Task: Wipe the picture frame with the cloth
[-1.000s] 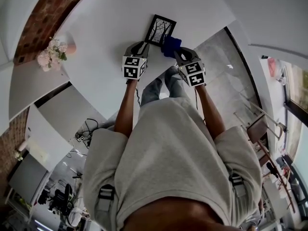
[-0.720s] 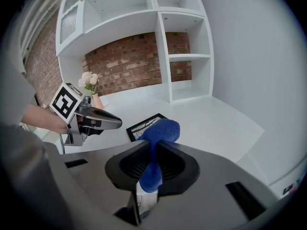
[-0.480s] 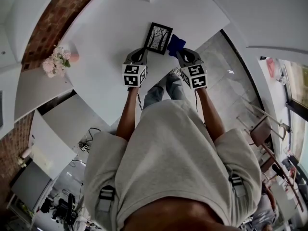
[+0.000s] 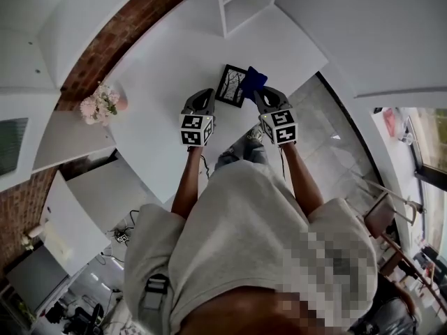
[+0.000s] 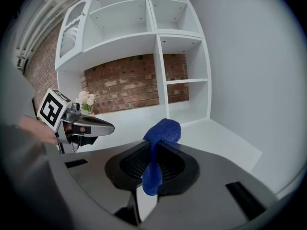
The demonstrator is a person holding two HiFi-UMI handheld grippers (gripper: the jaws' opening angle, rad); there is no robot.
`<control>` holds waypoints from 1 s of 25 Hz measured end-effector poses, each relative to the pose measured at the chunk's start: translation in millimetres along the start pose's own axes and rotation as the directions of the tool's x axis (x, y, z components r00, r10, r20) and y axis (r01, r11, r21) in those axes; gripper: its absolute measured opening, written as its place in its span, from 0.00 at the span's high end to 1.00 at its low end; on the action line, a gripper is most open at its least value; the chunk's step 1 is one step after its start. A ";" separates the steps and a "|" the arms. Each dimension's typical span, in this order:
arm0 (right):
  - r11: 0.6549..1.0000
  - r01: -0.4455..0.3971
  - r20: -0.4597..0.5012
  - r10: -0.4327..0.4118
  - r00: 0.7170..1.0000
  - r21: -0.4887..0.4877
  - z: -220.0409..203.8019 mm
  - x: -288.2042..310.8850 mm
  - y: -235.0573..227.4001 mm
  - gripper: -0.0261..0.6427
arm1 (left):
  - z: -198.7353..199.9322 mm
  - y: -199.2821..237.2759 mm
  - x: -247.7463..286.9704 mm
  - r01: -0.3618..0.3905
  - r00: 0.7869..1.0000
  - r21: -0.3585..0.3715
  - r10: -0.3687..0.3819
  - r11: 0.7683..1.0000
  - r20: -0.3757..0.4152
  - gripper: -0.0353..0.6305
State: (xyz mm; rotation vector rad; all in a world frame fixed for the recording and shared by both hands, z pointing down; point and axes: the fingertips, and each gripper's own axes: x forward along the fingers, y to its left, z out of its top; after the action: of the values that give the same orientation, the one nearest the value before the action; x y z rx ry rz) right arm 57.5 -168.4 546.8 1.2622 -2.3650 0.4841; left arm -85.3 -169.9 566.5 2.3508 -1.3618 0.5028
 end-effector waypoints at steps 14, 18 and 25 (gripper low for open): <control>1.000 0.024 0.182 -0.021 0.983 -0.015 83.4 -24.7 -17.3 0.87 | 79.9 21.6 -35.8 -0.079 0.985 -0.014 0.080 0.997 0.156 0.92; 0.999 0.038 0.228 -0.030 0.973 -0.029 104.9 -31.7 -23.6 0.87 | 104.9 29.1 -46.4 -0.101 0.973 -0.003 0.100 0.995 0.210 0.92; 0.997 0.055 0.283 -0.038 0.958 -0.053 133.9 -41.4 -30.8 0.87 | 136.5 36.5 -55.7 -0.129 0.955 0.013 0.120 0.992 0.270 0.92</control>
State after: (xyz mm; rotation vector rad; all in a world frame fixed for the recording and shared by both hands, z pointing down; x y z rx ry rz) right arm 78.3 -220.4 414.6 1.4379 -2.5514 0.2278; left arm -127.5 -211.9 426.7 2.4370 -1.6410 0.2450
